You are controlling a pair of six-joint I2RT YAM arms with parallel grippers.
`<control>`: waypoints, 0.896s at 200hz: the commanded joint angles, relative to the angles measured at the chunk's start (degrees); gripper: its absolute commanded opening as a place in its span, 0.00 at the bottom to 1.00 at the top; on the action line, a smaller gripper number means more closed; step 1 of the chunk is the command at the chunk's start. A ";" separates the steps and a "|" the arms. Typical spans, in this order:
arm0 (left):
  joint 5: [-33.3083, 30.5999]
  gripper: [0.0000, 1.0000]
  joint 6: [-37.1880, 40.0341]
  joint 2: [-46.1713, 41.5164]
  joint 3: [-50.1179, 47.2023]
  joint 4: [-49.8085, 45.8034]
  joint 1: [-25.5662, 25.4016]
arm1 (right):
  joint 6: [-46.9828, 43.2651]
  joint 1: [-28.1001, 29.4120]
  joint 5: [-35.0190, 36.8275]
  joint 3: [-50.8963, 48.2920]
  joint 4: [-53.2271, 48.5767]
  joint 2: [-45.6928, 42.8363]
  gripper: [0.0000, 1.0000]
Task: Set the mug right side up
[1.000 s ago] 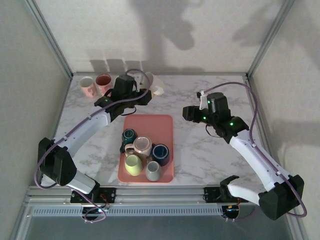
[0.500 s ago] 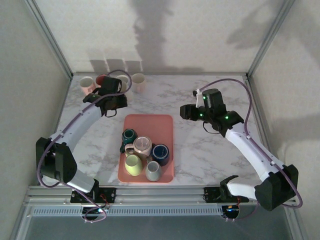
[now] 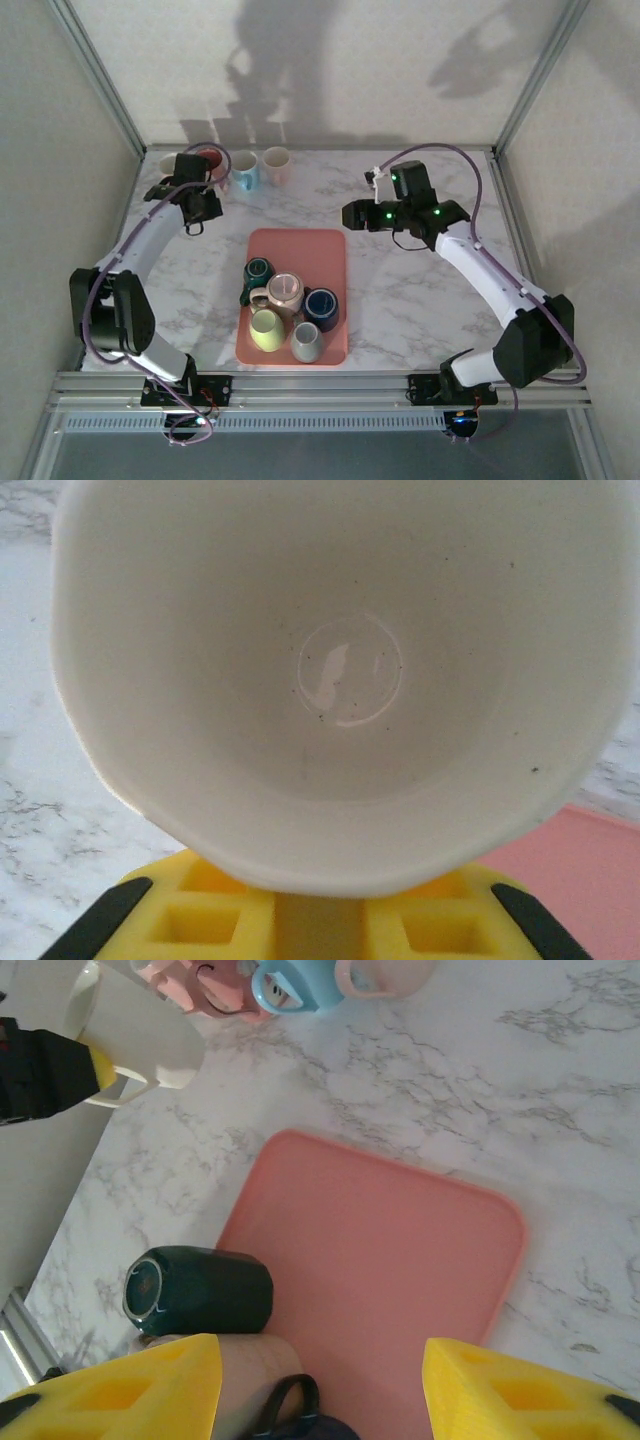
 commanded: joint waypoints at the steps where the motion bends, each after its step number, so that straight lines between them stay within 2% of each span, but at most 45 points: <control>1: -3.94 0.00 1.89 1.08 0.68 1.16 1.63 | 0.39 -0.01 -2.41 2.66 -0.99 1.46 0.56; 63: -5.16 0.00 1.34 5.46 0.10 3.71 5.20 | 0.01 0.00 -3.71 4.89 -1.16 5.16 0.56; 154: -8.71 0.00 1.22 9.12 -0.96 7.13 5.76 | -0.94 0.00 -4.49 7.62 -1.53 8.92 0.56; 179: -8.59 0.06 0.78 9.03 -2.10 8.69 5.74 | -0.92 -0.02 -4.60 7.90 -1.51 9.16 0.56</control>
